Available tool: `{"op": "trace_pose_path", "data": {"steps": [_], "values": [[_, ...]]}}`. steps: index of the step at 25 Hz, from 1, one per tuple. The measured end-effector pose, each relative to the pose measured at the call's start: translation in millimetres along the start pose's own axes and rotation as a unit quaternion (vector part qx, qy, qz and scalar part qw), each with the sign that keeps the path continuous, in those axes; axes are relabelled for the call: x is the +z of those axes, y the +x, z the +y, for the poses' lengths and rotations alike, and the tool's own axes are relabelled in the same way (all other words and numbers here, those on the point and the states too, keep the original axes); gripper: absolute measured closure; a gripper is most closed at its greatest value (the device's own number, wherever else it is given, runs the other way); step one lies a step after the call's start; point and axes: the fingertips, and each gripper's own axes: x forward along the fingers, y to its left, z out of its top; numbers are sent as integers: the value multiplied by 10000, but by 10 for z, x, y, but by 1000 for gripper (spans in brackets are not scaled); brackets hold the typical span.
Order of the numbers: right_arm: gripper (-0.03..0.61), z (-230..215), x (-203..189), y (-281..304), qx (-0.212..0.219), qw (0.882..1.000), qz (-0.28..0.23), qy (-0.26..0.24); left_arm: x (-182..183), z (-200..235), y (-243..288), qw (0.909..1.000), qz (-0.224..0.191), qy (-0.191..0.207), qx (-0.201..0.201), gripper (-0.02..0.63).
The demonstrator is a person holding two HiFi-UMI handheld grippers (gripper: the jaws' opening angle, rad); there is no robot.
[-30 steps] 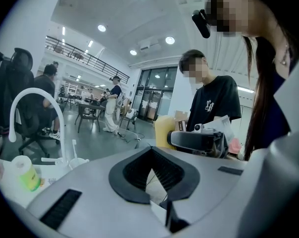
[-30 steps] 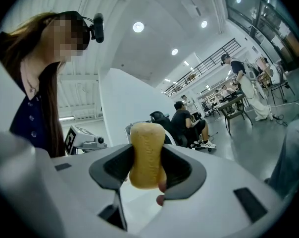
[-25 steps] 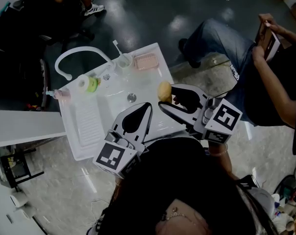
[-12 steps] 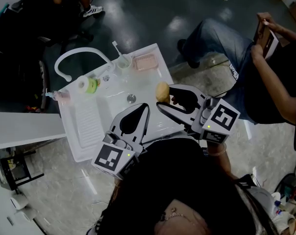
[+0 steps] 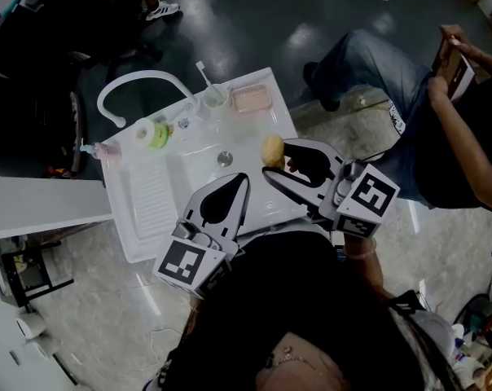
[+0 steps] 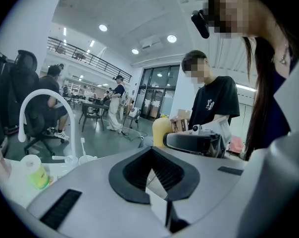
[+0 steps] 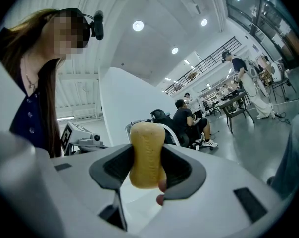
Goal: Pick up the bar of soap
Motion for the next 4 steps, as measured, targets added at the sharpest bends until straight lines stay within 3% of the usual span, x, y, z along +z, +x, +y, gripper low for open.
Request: {"op": "trace_pose_path", "data": {"steps": [4], "values": [[393,10,-2,24,20,10000,-29,30,-1,52,-46,10000,-28,-20,67,617]]}}
